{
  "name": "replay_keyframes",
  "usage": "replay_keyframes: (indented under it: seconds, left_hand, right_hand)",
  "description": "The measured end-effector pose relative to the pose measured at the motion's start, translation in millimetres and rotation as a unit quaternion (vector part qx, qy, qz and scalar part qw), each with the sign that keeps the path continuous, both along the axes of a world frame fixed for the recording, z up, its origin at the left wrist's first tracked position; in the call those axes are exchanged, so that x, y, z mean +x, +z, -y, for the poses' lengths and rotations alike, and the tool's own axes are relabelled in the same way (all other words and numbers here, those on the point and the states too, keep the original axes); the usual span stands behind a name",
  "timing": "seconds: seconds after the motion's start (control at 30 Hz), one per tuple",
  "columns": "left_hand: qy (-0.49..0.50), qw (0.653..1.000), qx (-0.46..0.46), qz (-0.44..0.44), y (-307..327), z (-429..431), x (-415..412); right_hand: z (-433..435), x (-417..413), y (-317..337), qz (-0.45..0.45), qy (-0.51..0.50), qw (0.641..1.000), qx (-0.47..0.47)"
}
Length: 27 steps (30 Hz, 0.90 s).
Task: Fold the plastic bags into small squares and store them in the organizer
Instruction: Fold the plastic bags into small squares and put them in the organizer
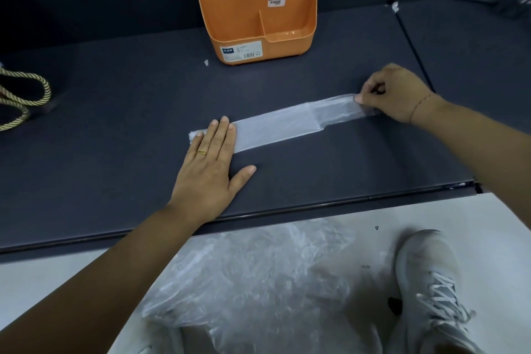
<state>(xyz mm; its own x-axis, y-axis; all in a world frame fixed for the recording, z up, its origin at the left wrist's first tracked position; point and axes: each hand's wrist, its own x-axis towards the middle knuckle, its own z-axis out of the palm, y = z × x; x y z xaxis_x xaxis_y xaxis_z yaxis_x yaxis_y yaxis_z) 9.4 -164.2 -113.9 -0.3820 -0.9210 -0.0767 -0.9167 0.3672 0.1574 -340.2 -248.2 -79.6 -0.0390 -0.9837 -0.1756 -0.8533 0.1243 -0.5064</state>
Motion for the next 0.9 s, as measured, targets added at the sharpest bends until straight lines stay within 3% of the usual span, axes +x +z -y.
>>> replay_keyframes:
  seconds: [0.1, 0.23, 0.43, 0.63, 0.77, 0.83, 0.9]
  left_hand:
    - [-0.008, 1.0, 0.002, -0.003, -1, 1, 4]
    - [-0.053, 0.999, 0.009, 0.005, 0, 10, 18]
    - [-0.103, 0.995, 0.001, 0.016, 11, 15, 24]
    - [-0.146, 0.976, 0.06, -0.151, 28, -32, -60]
    - [-0.053, 0.953, 0.107, -0.28, 55, -41, -105]
    - [0.034, 0.92, 0.135, -0.365, 65, -31, -122]
    - [0.11, 0.865, 0.142, -0.468, 71, -20, -130]
  right_hand:
    - [-10, 0, 8, 0.102, -0.044, 0.994, 0.014]
    - [-36, -2, 19, 0.283, -0.123, 0.946, 0.104]
    - [-80, -10, 34, 0.3, -0.13, 0.913, 0.243]
    - [-103, 3, 56, 0.352, -0.073, 0.894, 0.267]
    - [-93, 33, 85, 0.399, 0.004, 0.885, 0.239]
    - [-81, 54, 96, 0.397, 0.039, 0.892, 0.212]
    - [-67, 77, 102, 0.387, 0.064, 0.904, 0.173]
